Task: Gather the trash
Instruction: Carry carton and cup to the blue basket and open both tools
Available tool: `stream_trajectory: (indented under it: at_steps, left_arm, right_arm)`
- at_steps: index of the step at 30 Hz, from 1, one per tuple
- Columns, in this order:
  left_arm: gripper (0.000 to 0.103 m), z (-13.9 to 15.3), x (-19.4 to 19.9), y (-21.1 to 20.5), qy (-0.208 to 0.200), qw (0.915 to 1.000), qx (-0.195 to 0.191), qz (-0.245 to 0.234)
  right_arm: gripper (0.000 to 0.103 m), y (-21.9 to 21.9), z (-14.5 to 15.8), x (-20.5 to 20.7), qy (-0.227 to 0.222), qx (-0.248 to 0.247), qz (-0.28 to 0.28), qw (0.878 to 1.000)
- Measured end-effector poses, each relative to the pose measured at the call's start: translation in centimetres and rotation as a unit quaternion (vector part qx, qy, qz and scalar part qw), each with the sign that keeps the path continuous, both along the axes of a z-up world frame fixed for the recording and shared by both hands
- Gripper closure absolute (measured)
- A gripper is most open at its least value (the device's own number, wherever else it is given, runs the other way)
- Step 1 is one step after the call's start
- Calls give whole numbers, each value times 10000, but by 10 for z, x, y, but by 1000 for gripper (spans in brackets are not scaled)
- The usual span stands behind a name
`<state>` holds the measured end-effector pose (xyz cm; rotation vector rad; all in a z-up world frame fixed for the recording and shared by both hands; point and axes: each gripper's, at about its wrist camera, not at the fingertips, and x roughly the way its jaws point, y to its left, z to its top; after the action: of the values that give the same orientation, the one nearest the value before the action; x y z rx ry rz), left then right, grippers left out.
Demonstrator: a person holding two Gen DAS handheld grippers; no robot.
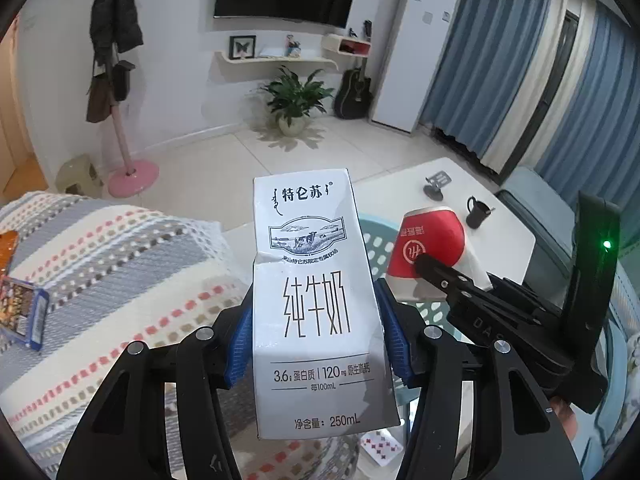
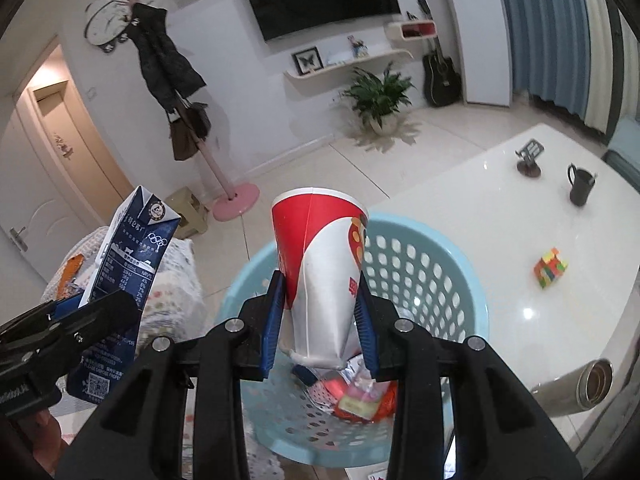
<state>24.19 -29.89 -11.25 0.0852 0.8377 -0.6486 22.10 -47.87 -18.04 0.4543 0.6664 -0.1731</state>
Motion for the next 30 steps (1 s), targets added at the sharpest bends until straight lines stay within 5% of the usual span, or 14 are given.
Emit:
stream_trajectory:
  at_steps: [8,14,30]
  left_arm:
    - [49,-5,4,-11,104,9998,-68,-181]
    - [47,-1,4,-4,-6,9998,-104,-169]
    - [47,28,-3,67,-242,9982,-467,285]
  right_arm:
    - [71,-12,-11,-2,131,79,-213,9997]
    - [61,-13,-8,-3,134,86,-290,9995]
    - [61,44,37,0,-387,-124,136,9991]
